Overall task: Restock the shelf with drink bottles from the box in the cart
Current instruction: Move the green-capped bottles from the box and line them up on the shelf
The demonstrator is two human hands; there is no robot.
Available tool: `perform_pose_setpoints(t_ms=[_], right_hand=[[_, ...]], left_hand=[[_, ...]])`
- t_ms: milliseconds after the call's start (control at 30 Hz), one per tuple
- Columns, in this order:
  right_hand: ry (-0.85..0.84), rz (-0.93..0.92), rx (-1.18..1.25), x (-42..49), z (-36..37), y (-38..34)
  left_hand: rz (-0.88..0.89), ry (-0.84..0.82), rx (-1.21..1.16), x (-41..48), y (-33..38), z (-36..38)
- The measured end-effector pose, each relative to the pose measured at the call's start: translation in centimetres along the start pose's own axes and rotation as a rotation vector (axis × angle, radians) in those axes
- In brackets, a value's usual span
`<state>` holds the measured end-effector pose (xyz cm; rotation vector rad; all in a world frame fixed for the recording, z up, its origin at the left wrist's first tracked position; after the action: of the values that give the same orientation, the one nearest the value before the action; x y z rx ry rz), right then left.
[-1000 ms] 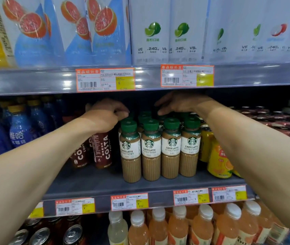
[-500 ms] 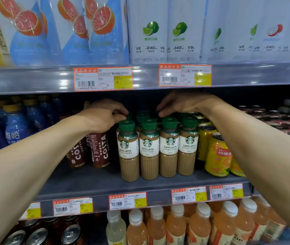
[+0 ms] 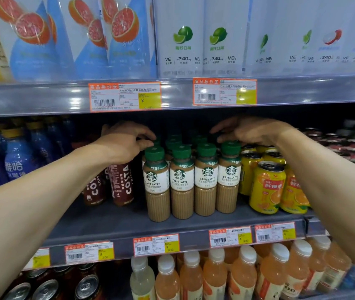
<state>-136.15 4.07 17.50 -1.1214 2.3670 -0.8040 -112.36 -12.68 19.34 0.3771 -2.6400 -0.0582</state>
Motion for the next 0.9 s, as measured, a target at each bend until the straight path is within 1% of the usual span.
perform_pose_setpoints(t_ms=[300, 367, 433, 500, 533, 633, 700, 800, 833, 900], right_hand=[[0.048, 0.02, -0.03, -0.4, 0.2, -0.6], [0.109, 0.002, -0.009, -1.0, -0.3, -0.5], [0.24, -0.047, 0.054, -1.8, -1.2, -0.7], [0.35, -0.106, 0.144, -2.8, -1.8, -0.6], [0.39, -0.128, 0.183, -3.3, -1.9, -0.5], [0.526, -0.18, 0.282, -5.6, -1.8, 0.2], [0.604, -0.211, 0.345, -7.4, -1.5, 1.0], [0.699, -0.263, 0.335, -9.8, 0.0, -0.2], [0.709, -0.282, 0.316, -10.3, 0.6, -1.2], [0.668, -0.317, 0.272, -10.6, 2.1, -3.7]], left_hand=[[-0.027, 0.004, 0.054, -0.4, 0.3, -0.2], [-0.029, -0.005, 0.062, -0.6, 0.5, -0.2], [-0.035, 0.005, 0.062, -1.0, 0.6, -0.4], [-0.049, 0.06, 0.056, -1.6, 0.5, -0.9], [-0.05, 0.117, 0.048, -2.2, 0.3, -1.4], [-0.011, 0.394, -0.011, -5.4, 0.0, -3.2], [-0.037, 0.503, -0.045, -8.0, -0.9, -3.1], [-0.148, 0.502, -0.054, -11.3, -3.6, -2.2], [-0.178, 0.491, -0.059, -12.0, -4.4, -1.9], [-0.216, 0.464, -0.081, -13.0, -5.7, -1.6]])
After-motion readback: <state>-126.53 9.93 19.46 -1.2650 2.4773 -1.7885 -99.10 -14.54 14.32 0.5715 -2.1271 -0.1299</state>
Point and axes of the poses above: each hand's wrist, its own x-axis towards the middle knuckle, its own z-axis out of the palm, y = z × x, the point moved 7 cm from there along x, towards the middle knuckle, and after that the axes turned 12 degrees about z, right-handed, at the moved point
